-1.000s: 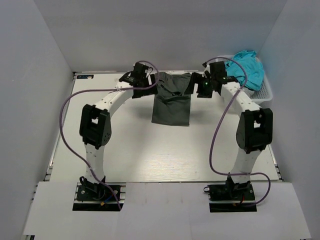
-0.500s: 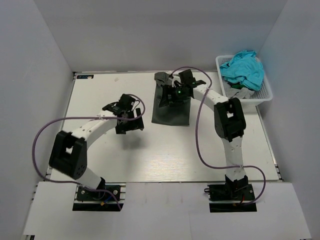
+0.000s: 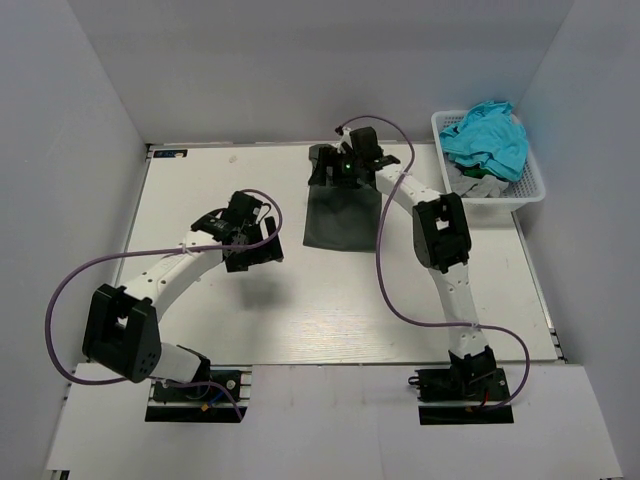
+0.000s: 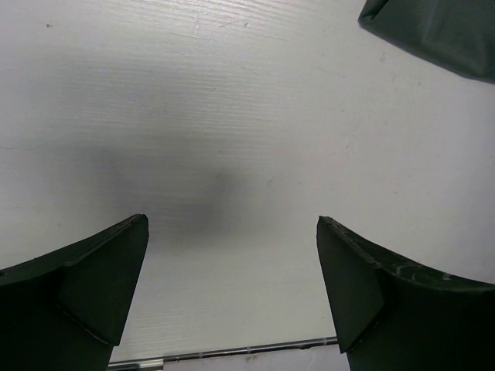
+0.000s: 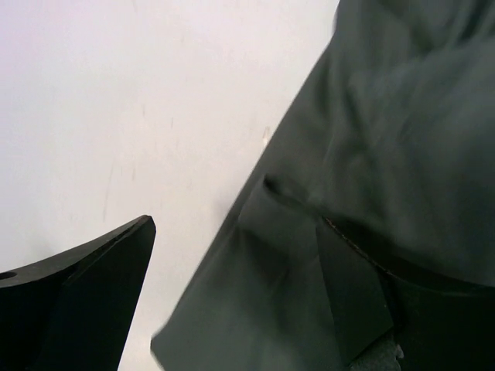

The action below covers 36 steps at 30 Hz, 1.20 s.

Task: Fold and stack the t-shirts
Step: Fold the folded rectangular tshirt in 1/3 of the way, then grab one side of the 2/3 rectangular tshirt with both arms

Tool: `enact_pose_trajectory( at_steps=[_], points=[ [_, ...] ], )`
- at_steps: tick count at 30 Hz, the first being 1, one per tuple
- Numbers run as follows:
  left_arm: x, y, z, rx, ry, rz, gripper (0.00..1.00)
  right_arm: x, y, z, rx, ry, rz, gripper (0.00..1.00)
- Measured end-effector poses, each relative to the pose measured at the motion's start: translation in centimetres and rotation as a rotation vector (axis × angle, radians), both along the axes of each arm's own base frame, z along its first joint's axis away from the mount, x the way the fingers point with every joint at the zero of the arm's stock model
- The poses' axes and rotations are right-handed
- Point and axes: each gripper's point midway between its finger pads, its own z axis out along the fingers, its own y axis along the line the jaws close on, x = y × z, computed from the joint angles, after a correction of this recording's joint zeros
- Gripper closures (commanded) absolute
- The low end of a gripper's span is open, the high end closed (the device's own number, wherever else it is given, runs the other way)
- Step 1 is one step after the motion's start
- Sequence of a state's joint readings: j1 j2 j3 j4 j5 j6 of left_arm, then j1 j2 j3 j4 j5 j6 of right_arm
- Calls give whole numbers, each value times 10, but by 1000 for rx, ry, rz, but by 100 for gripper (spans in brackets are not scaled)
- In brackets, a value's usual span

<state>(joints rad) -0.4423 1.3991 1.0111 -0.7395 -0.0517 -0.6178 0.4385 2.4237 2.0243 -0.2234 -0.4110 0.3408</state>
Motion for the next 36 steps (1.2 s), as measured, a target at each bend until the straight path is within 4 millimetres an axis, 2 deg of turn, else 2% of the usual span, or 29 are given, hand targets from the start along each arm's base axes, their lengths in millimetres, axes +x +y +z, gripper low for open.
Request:
enact_pose_trajectory(
  at_steps=[3, 5, 7, 9, 12, 15, 16, 18, 19, 21, 24, 27, 30, 31, 34, 35, 36],
  points=[
    [0, 0, 0, -1, 0, -1, 0, 28, -3, 15, 24, -55, -70, 10],
    [0, 0, 0, -2, -1, -2, 0, 37, -9, 22, 38, -70, -97, 10],
    [3, -3, 1, -1, -6, -11, 0, 42, -19, 28, 30, -81, -122, 10],
    [13, -9, 3, -9, -22, -25, 0, 36, -35, 31, 8, -88, -151, 10],
    [34, -24, 2, -26, -39, -53, 0, -10, -71, 36, -57, -30, -217, 10],
    [59, -42, -4, -44, -41, -88, 0, -68, -113, 58, -105, -15, -300, 10],
    [66, -47, -8, -50, -40, -100, 0, -81, -124, 68, -101, -40, -325, 10],
    [77, -56, -18, -60, -32, -124, 0, -108, -144, 75, -113, -46, -366, 10],
    [81, -59, -24, -61, -22, -134, 0, -118, -152, 73, -122, -43, -379, 10],
    [88, -65, -37, -62, -3, -150, 0, -136, -164, 55, -159, 3, -392, 10],
    [97, -74, -56, -61, 25, -170, 4, -156, -176, 8, -240, 130, -387, 10],
    [104, -82, -68, -61, 41, -188, 10, -172, -179, -25, -285, 234, -366, 10],
    [113, -91, -66, -78, 10, -204, 21, -177, -175, -36, -283, 279, -346, 10],
    [114, -93, -67, -79, 8, -208, 21, -178, -174, -38, -283, 285, -343, 10],
    [118, -97, -70, -85, -2, -212, 36, -179, -169, -44, -268, 305, -330, 10],
    [119, -97, -72, -85, -5, -210, 44, -176, -166, -42, -250, 302, -327, 10],
    [120, -99, -72, -91, -8, -209, 48, -175, -164, -42, -239, 303, -324, 12]
  ],
)
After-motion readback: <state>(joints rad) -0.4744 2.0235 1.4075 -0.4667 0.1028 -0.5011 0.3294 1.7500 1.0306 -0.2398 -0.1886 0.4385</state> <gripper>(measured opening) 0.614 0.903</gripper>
